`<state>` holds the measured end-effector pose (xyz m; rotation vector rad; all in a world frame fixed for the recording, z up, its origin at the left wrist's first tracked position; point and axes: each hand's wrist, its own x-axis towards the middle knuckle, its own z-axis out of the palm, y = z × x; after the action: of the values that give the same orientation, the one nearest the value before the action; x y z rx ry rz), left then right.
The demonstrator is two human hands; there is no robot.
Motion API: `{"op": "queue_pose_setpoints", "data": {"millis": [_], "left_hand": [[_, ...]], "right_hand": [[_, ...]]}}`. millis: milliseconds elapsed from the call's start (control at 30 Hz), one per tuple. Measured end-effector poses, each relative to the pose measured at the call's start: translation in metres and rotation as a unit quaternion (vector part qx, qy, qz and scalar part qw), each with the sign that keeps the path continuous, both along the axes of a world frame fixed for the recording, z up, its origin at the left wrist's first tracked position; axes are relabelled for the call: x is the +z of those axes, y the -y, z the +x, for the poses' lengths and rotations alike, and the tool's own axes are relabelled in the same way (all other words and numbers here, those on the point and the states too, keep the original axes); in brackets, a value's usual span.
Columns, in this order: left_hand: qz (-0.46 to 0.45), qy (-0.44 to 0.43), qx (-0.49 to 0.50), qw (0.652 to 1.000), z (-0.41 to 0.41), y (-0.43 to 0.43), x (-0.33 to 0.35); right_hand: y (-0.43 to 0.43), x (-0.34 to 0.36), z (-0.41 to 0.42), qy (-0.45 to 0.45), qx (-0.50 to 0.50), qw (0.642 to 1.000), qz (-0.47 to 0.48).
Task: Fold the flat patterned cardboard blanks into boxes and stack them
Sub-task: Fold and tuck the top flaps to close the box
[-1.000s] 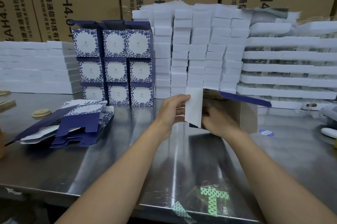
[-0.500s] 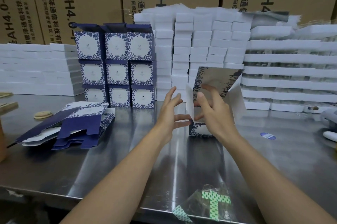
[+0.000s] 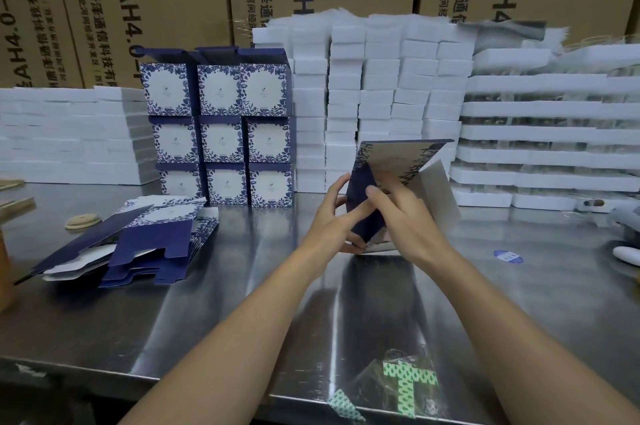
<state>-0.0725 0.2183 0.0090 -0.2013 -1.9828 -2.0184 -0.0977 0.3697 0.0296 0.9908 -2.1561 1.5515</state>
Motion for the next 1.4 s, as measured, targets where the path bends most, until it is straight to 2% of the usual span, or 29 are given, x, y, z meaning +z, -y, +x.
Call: {"op": "queue_pose_setpoints", "data": {"millis": [233, 467, 600, 767, 833, 933, 1067, 1267, 1400], "left_hand": [[-0.015, -0.032, 0.047, 0.998, -0.005, -0.001, -0.003], [-0.013, -0.054, 0.090, 0.994, -0.015, 0.000, -0.010], [0.061, -0.030, 0.068, 0.995, -0.015, 0.003, -0.008], [0.097, -0.006, 0.125, 0.987, -0.013, 0.004, -0.006], [0.155, 0.000, 0.149, 0.977, -0.012, 0.008, -0.006], [0.210, 0.011, 0.162, 0.964, -0.013, 0.015, -0.007], [0.246, 0.098, 0.101, 0.959, -0.013, 0.014, -0.006], [0.235, 0.094, 0.090, 0.963, -0.013, 0.010, -0.009], [0.216, 0.086, 0.100, 0.968, -0.011, 0.008, -0.010]], "right_hand": [[0.002, -0.007, -0.007, -0.008, -0.023, 0.999, -0.023], [0.004, -0.017, -0.014, -0.068, -0.060, 0.996, 0.018], [0.006, -0.019, -0.018, -0.122, -0.075, 0.989, 0.032], [0.008, -0.015, -0.009, -0.190, -0.083, 0.978, 0.012], [0.010, -0.015, -0.005, -0.205, -0.116, 0.972, 0.017], [0.015, -0.019, -0.001, -0.133, -0.131, 0.981, 0.058], [0.018, -0.027, 0.000, 0.005, -0.095, 0.991, 0.094], [0.021, -0.029, -0.003, 0.148, -0.046, 0.988, 0.016], [0.023, -0.025, -0.003, 0.230, -0.026, 0.970, -0.078]]}}
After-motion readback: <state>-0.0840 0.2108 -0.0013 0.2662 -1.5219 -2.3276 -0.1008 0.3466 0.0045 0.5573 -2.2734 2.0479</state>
